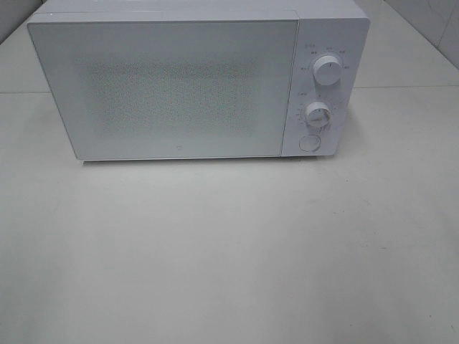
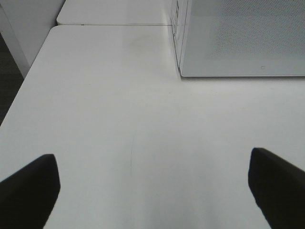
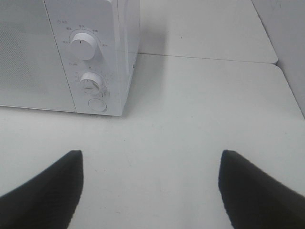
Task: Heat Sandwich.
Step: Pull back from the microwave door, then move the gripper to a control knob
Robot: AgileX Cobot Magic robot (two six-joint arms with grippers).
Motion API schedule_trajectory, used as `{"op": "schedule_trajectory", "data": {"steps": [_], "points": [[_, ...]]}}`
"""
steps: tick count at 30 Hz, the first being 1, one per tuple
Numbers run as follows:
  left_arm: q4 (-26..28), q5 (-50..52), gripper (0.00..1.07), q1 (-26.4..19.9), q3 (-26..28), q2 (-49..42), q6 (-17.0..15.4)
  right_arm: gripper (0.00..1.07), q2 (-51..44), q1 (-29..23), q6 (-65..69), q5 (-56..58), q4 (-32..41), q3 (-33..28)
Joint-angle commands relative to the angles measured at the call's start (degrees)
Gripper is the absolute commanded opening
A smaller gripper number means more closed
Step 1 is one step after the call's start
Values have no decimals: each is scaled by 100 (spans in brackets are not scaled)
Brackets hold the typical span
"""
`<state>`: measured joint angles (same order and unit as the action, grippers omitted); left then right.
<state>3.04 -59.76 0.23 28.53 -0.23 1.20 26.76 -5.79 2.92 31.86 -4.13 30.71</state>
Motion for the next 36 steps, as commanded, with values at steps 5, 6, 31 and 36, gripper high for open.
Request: {"op": "schedule_trajectory", "data": {"steps": [5, 6, 31, 36], "points": [[6, 52, 103, -6, -11, -143, -52, 76, 1003, 29, 34, -1014, 11, 40], [6, 52, 103, -6, -11, -143, -52, 76, 1249, 29, 40, -1232, 11, 40], [6, 52, 103, -6, -11, -143, -52, 76, 4165, 29, -23, -5569, 23, -160], [6, 52, 103, -6, -11, -143, -52, 76, 4486, 29, -183, -6257, 52, -350]]}}
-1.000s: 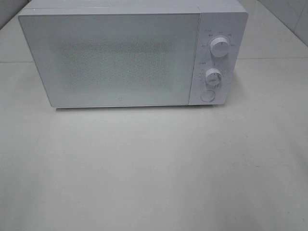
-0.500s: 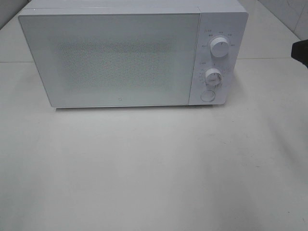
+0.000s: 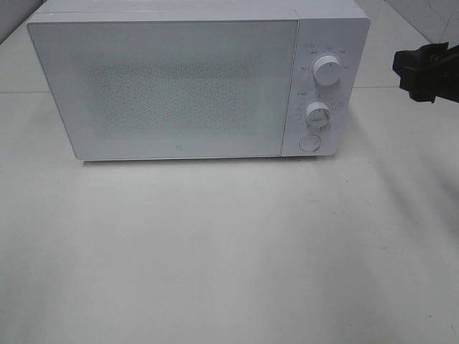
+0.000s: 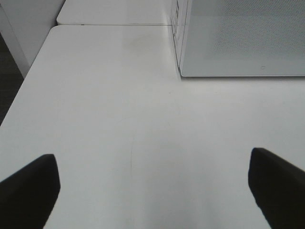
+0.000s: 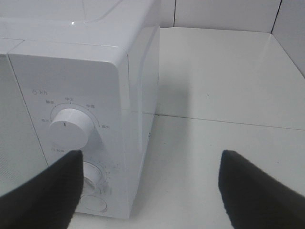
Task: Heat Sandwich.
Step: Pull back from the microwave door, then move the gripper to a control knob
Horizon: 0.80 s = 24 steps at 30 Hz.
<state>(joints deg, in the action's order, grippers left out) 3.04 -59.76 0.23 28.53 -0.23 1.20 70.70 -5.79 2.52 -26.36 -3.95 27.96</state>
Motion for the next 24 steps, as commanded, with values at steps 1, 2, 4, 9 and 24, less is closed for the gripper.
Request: {"op": "schedule_trajectory", "data": {"steps": [1, 2, 4, 9, 24], "points": [[6, 52, 103, -6, -11, -143, -52, 76, 138, 29, -172, -550, 92, -115], [6, 52, 103, -6, -11, -143, -52, 76, 172, 11, -218, -642, 183, -166], [6, 52, 103, -6, -11, -143, -52, 76, 241, -120, -372, -859, 487, -275], [6, 52, 103, -6, -11, -143, -52, 76, 378, -653, -980, -1536, 1329, -561], [6, 52, 103, -6, -11, -143, -52, 76, 1352, -2429, -1593, -3226, 3335, -997]]}}
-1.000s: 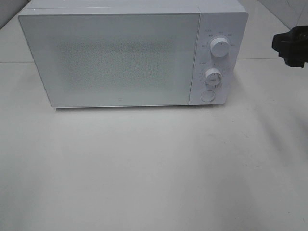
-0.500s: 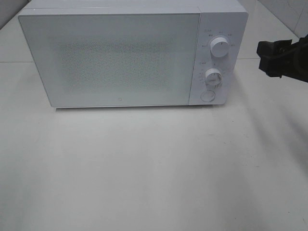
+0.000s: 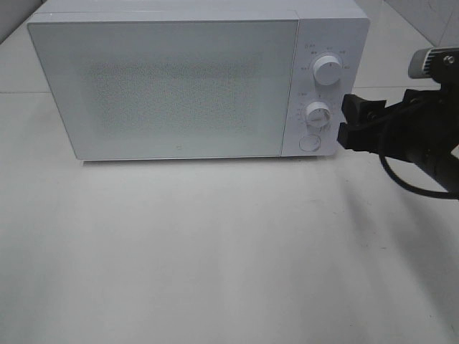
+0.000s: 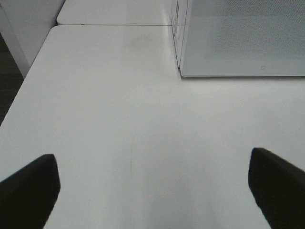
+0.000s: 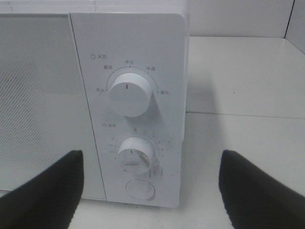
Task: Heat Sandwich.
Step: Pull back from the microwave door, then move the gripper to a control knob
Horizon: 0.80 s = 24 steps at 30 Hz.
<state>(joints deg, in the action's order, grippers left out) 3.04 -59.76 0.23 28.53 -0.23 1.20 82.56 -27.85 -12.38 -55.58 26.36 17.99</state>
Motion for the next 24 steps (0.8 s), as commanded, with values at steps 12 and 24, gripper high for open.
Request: {"op": "schedule_trajectory", "data": {"steps": [12, 24], "points": [[6, 52, 103, -6, -11, -143, -52, 76, 1134, -1066, -97, -1209, 1117, 0], [6, 52, 103, -6, -11, -143, -52, 76, 1175, -1249, -97, -1272, 1364, 0]]}}
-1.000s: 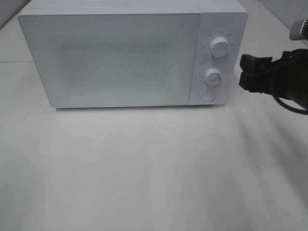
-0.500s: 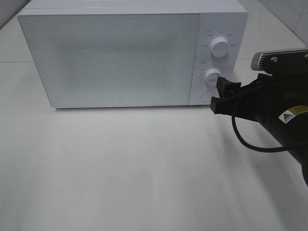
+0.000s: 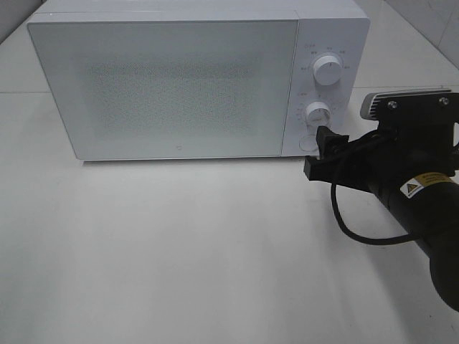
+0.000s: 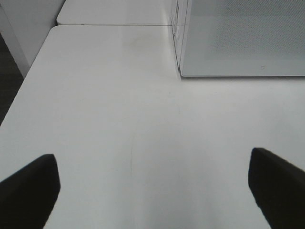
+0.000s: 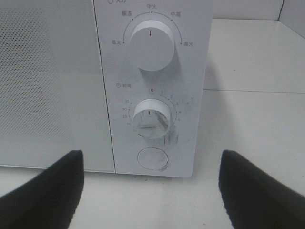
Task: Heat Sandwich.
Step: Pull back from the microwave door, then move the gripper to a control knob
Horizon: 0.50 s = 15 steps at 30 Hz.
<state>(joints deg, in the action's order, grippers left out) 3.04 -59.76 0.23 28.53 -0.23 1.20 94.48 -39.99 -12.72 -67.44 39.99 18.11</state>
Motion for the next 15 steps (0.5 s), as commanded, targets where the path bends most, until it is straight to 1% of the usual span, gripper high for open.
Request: {"op": "schedule_trajectory", "data": {"steps": [1, 11, 15], "points": [[6, 52, 103, -6, -11, -143, -52, 76, -17, -34, -63, -86, 0, -11], [6, 52, 103, -6, -11, -143, -52, 76, 52, -6, -23, -57, 40, -6], [6, 52, 103, -6, -11, -143, -52, 77, 332, 6, 92, -40, 103, 189]]}}
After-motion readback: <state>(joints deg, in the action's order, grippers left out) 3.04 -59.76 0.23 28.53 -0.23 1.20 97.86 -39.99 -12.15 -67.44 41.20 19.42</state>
